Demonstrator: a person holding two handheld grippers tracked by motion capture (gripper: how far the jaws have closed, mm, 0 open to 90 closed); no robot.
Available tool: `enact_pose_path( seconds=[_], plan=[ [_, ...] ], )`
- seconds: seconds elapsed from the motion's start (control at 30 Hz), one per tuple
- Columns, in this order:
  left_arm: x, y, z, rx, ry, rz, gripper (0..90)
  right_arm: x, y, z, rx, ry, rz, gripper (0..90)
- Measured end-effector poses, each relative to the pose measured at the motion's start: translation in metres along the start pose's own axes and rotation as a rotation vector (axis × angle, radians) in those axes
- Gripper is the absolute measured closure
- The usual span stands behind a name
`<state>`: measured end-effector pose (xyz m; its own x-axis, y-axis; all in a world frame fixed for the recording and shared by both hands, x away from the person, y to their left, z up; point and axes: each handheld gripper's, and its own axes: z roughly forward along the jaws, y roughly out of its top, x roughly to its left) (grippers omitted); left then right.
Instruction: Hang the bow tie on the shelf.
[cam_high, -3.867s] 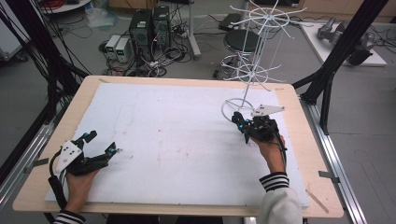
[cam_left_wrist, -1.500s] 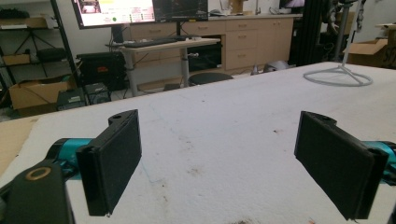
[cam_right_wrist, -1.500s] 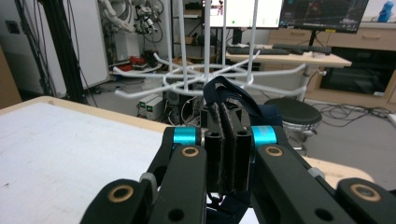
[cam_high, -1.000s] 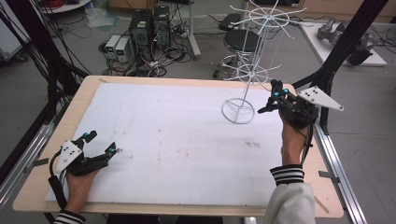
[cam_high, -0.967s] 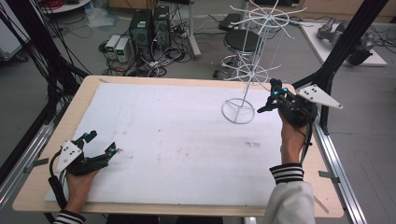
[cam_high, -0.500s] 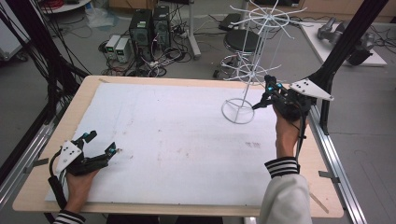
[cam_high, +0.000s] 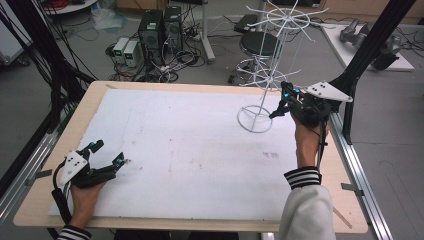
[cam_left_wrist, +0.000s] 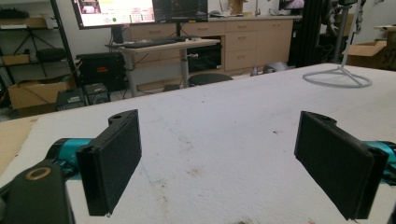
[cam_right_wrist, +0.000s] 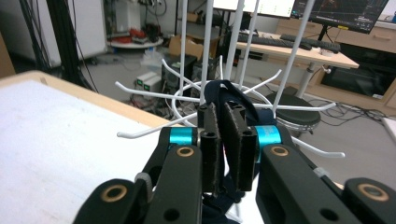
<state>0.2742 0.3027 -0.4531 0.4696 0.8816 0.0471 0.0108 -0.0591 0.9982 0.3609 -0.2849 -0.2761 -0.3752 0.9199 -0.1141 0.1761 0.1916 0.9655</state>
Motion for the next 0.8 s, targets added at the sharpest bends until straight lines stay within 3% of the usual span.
enact_pose_path(
  seconds=[0.23, 0.27, 0.57, 0.8],
  plan=[
    [0.0001, 0.0, -0.0001, -0.001, 0.0, 0.0, 15.2, 0.0041, 0.0024, 0.0048, 0.061, 0.004, -0.054, 79.7],
    [0.0001, -0.0001, 0.0, -0.001, 0.0, -0.002, 15.2, 0.0051, 0.0029, 0.0067, 0.082, 0.0, -0.073, 74.2],
    [0.0, 0.0, 0.0002, 0.0, 0.0, 0.0, 15.2, 0.0075, 0.0054, 0.0062, 0.087, 0.003, -0.096, 68.6],
    [0.0012, 0.0001, 0.0006, 0.005, 0.005, -0.012, 15.2, 0.0099, 0.0063, 0.0031, 0.07, 0.049, -0.086, 41.1]
  ],
)
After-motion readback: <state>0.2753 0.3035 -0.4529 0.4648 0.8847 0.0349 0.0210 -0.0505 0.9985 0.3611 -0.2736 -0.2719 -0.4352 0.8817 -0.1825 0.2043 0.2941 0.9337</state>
